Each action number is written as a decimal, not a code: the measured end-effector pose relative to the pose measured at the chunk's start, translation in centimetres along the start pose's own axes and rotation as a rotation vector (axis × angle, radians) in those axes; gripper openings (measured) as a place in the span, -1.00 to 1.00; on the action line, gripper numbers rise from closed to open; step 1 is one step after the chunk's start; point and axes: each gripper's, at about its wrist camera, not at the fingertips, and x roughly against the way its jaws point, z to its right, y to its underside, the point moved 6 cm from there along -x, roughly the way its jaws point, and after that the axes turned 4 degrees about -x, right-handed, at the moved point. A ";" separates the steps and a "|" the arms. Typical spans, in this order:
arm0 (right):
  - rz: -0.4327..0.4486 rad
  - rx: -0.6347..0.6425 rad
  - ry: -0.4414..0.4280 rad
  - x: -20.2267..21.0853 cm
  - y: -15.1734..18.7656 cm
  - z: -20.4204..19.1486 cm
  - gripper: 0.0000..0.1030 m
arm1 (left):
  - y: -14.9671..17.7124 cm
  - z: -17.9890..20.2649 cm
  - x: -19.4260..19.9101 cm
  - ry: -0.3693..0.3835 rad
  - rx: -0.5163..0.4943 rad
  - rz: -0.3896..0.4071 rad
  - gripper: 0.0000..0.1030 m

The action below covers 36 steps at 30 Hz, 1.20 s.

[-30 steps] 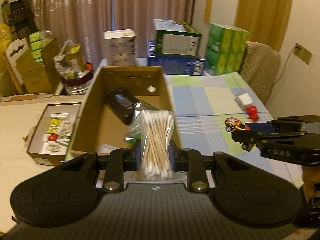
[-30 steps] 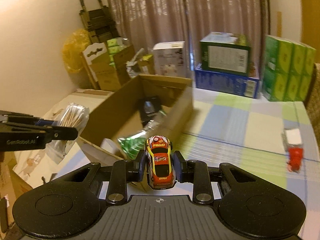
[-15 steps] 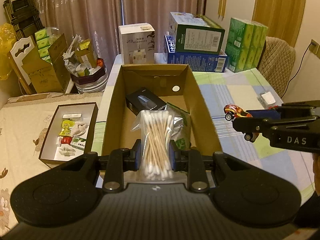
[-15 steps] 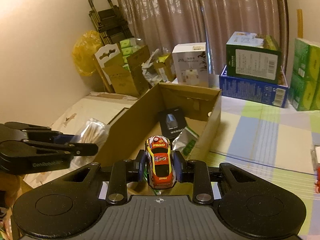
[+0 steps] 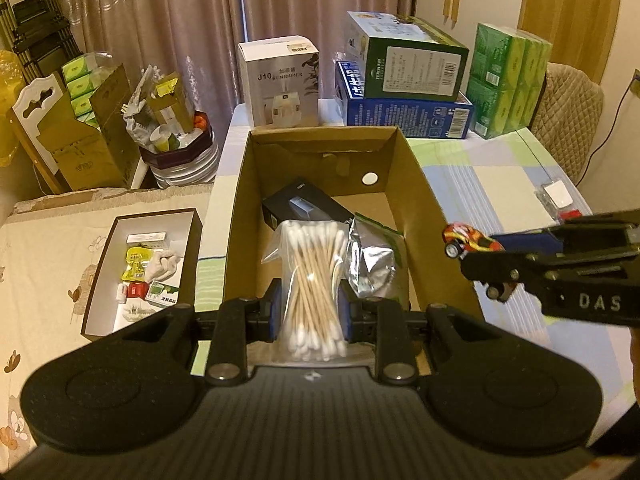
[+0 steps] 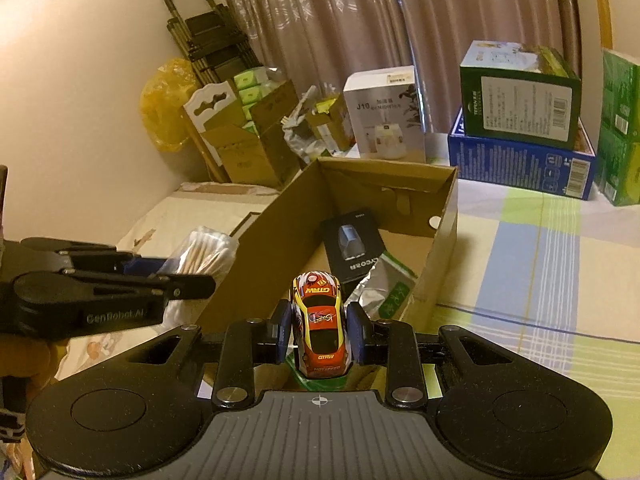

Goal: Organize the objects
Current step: 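Lower the swab bag into the box and open the left tool while the right tool lowers the car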

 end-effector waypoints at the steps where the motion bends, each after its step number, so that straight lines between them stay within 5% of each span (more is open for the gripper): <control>1: 0.000 -0.004 0.002 -0.1 0.0 0.1 -0.49 | -0.1 -0.1 -0.2 -0.004 0.003 0.003 -0.33; 2: 0.001 -0.007 0.003 -0.1 0.1 0.3 -0.49 | -0.2 -0.3 -0.5 -0.011 0.008 0.000 -0.12; 10: -0.006 -0.015 -0.001 0.1 0.4 0.5 -0.49 | 0.0 -0.7 -0.1 -0.031 0.017 0.006 -0.09; 22: -0.037 -0.039 -0.055 -0.9 0.6 -0.3 -0.48 | 0.4 -1.4 1.5 -0.046 0.046 0.032 0.22; 27: 0.003 -0.088 -0.079 -0.5 0.3 0.3 -0.11 | 0.8 -1.6 1.7 -0.062 0.050 0.030 0.48; 36: 0.032 -0.131 -0.046 2.3 0.6 1.7 0.00 | 1.6 -1.2 2.7 -0.074 0.052 0.040 0.59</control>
